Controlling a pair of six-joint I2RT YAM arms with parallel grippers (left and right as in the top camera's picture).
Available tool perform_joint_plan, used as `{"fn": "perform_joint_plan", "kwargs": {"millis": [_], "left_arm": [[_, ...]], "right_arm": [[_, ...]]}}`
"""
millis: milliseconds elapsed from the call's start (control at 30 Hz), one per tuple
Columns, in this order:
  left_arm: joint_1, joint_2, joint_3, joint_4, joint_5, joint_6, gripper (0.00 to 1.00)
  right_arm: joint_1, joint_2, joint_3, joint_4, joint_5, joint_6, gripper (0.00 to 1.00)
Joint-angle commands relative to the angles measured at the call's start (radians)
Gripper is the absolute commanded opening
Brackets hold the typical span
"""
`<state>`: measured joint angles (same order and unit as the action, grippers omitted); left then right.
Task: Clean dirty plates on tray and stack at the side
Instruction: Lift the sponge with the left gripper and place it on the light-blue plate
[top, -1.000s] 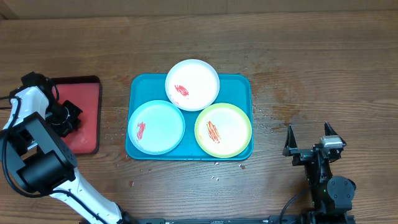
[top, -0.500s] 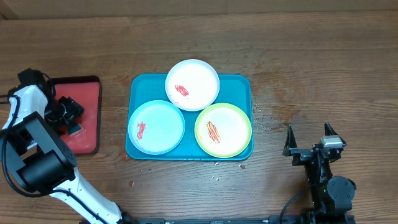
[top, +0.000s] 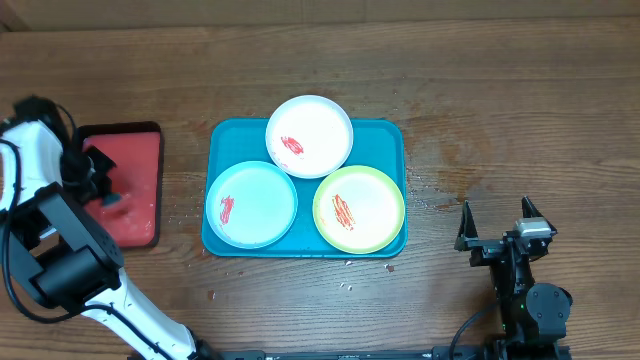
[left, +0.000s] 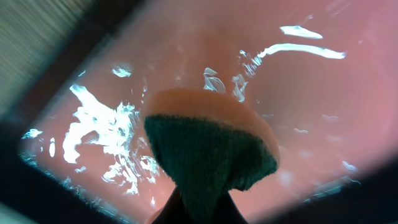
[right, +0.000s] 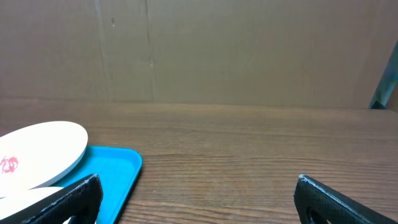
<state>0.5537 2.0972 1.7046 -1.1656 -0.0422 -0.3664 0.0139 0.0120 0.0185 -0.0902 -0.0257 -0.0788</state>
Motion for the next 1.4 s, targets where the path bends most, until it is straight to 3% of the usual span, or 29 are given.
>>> {"fn": "perform_joint_plan", "kwargs": {"millis": [0, 133, 333, 433, 700, 800, 933, 1100, 1167, 1367], "left_arm": [[0.002, -0.001, 0.17, -0.093, -0.006, 0.007, 0.04], [0.002, 0.002, 0.241, -0.129, 0.032, 0.003, 0.04], [0.001, 0.009, 0.016, 0.079, 0.058, -0.029, 0.04], [0.002, 0.008, -0.038, 0.116, 0.128, 0.028, 0.04], [0.003, -0.023, 0.231, -0.154, 0.165, 0.067, 0.04], [0.0, -0.041, 0.243, -0.167, 0.103, 0.05, 0.04], [-0.016, -0.036, 0.093, -0.045, -0.038, 0.037, 0.04], [-0.019, -0.027, -0.075, 0.08, 0.056, 0.079, 0.04], [-0.016, -0.031, -0.045, 0.048, 0.058, 0.101, 0.04], [-0.005, -0.068, 0.229, -0.244, 0.089, 0.09, 0.04]], "right_arm": [[-0.002, -0.009, -0.01, 0.006, 0.005, 0.0, 1.0], [-0.002, -0.009, -0.01, 0.006, 0.005, 0.0, 1.0], [-0.002, -0.009, -0.01, 0.006, 0.005, 0.0, 1.0], [-0.002, -0.009, -0.01, 0.006, 0.005, 0.0, 1.0], [-0.002, -0.009, -0.01, 0.006, 0.005, 0.0, 1.0], [-0.002, -0.009, -0.01, 0.006, 0.005, 0.0, 1.0], [-0.002, -0.009, -0.01, 0.006, 0.005, 0.0, 1.0], [-0.002, -0.009, -0.01, 0.006, 0.005, 0.0, 1.0], [-0.002, -0.009, -0.01, 0.006, 0.005, 0.0, 1.0], [-0.002, -0.009, -0.01, 0.006, 0.005, 0.0, 1.0]]}}
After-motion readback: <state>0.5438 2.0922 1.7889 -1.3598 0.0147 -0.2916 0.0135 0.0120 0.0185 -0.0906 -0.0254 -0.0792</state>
